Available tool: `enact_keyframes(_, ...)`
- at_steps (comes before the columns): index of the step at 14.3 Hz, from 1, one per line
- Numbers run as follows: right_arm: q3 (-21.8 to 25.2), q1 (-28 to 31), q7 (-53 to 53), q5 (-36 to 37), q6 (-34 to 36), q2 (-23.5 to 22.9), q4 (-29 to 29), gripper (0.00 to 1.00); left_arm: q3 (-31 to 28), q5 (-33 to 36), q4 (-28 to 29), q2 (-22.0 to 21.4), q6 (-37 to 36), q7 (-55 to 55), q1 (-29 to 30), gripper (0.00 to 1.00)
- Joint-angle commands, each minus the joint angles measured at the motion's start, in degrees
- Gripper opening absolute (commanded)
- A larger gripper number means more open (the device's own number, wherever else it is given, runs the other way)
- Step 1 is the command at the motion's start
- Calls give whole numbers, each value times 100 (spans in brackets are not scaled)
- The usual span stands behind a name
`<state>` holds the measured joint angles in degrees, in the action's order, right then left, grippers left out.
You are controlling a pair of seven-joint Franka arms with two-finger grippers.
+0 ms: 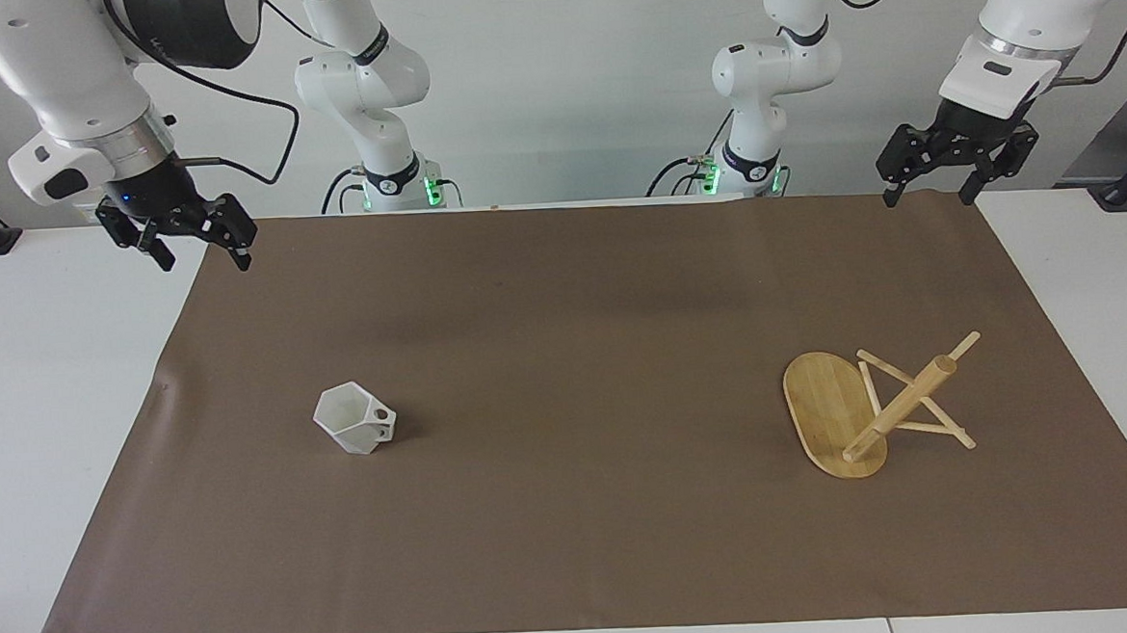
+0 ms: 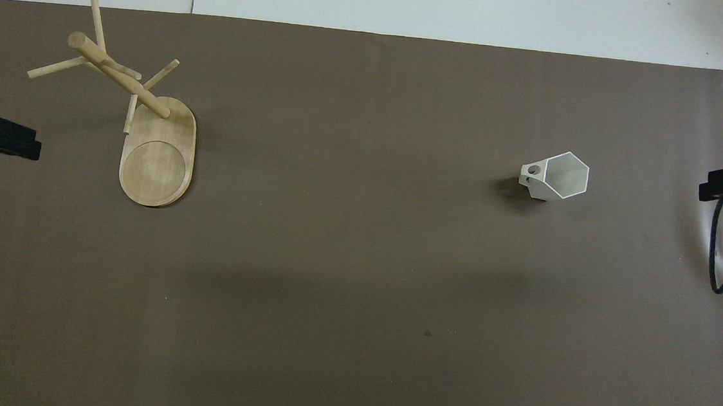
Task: Hang cup on rack
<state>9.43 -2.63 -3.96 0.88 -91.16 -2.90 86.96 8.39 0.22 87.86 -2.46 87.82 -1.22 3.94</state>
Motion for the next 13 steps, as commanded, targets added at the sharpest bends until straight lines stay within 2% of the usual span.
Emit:
enact_keyframes(1, -38, 44, -62, -9, -78, 123, 128, 100, -82, -4, 91, -97, -98, -72, -129, 100)
enact_keyframes(8, -38, 44, -79, 0, -69, 123, 128, 100, -100, -13, 109, -123, -98, -80, -226, 100)
enact_keyframes(11, -29, 52, -70, 0, -69, 132, 137, 100, -355, -13, 117, -132, -98, -80, -438, 100)
enact_keyframes(13, -29, 52, -70, -9, -69, 141, 137, 100, -346, -13, 117, -132, -98, -89, -368, 100)
